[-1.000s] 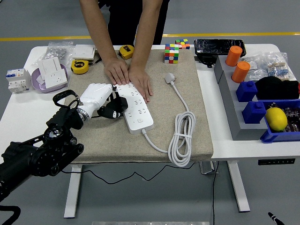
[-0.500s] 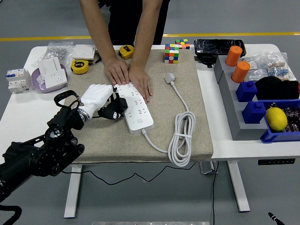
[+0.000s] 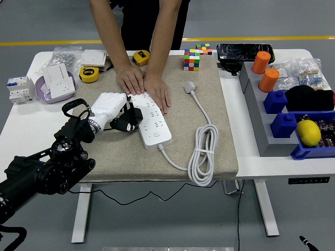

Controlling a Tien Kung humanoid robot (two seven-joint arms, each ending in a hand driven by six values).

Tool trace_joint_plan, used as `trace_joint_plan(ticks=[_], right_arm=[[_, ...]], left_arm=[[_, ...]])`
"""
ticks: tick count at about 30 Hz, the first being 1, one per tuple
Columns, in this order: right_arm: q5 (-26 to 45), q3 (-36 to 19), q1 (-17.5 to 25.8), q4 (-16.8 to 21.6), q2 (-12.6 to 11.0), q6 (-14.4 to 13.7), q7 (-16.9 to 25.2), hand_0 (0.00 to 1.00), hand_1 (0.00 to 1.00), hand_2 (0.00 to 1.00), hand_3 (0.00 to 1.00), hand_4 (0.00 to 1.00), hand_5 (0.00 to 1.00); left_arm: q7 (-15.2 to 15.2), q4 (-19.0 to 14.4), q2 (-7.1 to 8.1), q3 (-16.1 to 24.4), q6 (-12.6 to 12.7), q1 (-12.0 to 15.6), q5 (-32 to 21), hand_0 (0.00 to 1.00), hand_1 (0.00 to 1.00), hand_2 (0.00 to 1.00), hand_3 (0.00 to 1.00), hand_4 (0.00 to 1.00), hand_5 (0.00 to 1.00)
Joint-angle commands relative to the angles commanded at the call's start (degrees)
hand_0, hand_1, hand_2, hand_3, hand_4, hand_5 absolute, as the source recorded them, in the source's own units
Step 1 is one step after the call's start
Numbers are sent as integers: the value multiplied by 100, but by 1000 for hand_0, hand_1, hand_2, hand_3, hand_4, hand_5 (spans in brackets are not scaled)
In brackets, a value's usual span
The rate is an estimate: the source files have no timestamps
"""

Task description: Pick up the plug,place it near the board,insert it into the board,press the button

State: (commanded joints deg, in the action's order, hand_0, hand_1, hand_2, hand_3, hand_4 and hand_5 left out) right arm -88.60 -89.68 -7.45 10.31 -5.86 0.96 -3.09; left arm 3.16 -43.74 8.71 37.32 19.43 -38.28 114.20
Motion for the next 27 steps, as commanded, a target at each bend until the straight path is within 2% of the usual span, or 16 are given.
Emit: trace_joint_plan(ticks=[9, 10, 15, 16, 21, 22, 27], right_arm=[[12, -8, -12, 0, -2, -6, 12, 821, 739, 738, 768, 998, 916], [12, -11, -13, 0, -2, -8, 12, 819, 739, 737, 768, 998, 915], [17, -17, -15, 0, -3, -10, 14, 819, 739, 737, 768, 998, 915], [19, -17, -15, 0, -3, -10, 16, 820, 739, 738, 768, 998, 913], [17, -17, -16, 0, -1, -7, 21, 820, 739, 738, 768, 998, 913], [14, -16, -14, 0, -2, -5, 20, 820, 740, 738, 768, 998, 912], [3, -22, -1, 0, -5, -1, 16, 820, 740, 738, 768, 998, 912]], left_arm=[[25, 8, 20, -3, -96, -30, 16, 474, 454, 397, 423, 538, 137], [29, 8, 21, -4, -115, -33, 18, 546, 604, 532, 525, 691, 160], [48, 9, 32, -8, -221, -41, 28, 546, 604, 532, 525, 691, 160], [49, 10, 34, -8, -233, -42, 27, 660, 751, 667, 588, 841, 230], [54, 15, 47, 1, -285, -45, 16, 660, 751, 667, 588, 841, 230], [55, 14, 52, 3, -298, -44, 11, 705, 786, 724, 662, 883, 244], [59, -7, 72, 15, -347, -27, -7, 705, 786, 724, 662, 883, 244]])
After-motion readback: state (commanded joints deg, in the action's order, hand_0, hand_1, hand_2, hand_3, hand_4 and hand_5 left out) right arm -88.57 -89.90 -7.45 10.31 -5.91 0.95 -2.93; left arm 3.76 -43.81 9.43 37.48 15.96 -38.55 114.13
